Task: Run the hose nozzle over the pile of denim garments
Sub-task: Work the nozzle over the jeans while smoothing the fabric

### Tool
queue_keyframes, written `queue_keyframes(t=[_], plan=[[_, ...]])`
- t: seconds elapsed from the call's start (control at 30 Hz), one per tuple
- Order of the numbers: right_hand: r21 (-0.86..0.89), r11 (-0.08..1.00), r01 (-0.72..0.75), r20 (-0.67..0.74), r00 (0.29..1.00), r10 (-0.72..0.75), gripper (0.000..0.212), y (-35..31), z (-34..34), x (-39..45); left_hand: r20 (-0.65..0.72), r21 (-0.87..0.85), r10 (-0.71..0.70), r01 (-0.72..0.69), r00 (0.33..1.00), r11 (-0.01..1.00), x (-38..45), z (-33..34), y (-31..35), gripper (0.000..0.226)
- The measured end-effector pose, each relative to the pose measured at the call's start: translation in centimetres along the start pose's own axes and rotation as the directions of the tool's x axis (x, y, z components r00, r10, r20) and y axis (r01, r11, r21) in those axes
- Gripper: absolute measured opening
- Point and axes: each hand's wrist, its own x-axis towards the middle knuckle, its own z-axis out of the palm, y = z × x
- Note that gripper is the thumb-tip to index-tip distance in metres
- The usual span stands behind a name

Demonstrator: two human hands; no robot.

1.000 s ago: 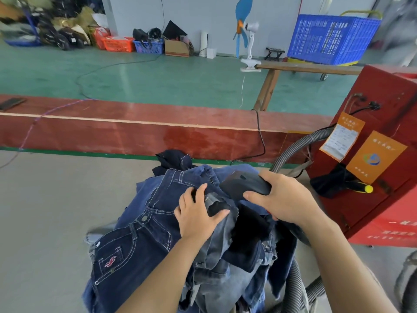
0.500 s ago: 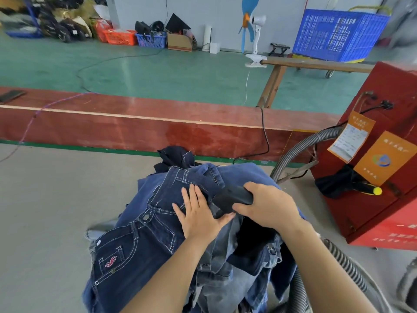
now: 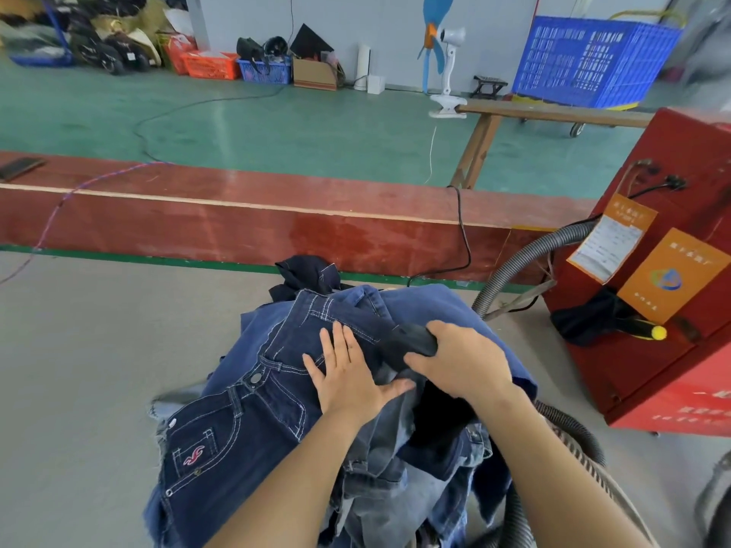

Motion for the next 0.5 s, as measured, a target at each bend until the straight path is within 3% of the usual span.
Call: queue_keyframes(t=[0.17, 0.27, 0.43, 0.5], plan=[[-0.009, 0.978, -0.208, -0.204, 0.958, 0.202, 0.031, 2.9, -1.7, 0.3, 0.040, -0.018, 0.025, -0.024, 0.999, 1.000, 0.0, -0.2, -0.2, 0.147], [0.090, 0.989, -0.119, -0.241, 0.961, 0.138, 0.027, 3.2, -3.1, 0.0, 0.043, -0.010, 0.019, -0.019, 0.999, 1.000, -0.1, -0.3, -0.1, 0.146], [-0.001, 1.000, 0.018, -0.073, 0.997, -0.018, 0.026, -0.4, -0.7, -0.2, 0.042, -0.002, 0.013, -0.012, 0.999, 1.000, -0.2, -0.3, -0.1, 0.146], [-0.029, 1.000, 0.001, -0.040, 0.999, -0.002, 0.031, -0.8, 0.2, 0.0, 0.047, -0.001, 0.022, -0.022, 0.999, 1.000, -0.3, -0.4, -0.1, 0.147]])
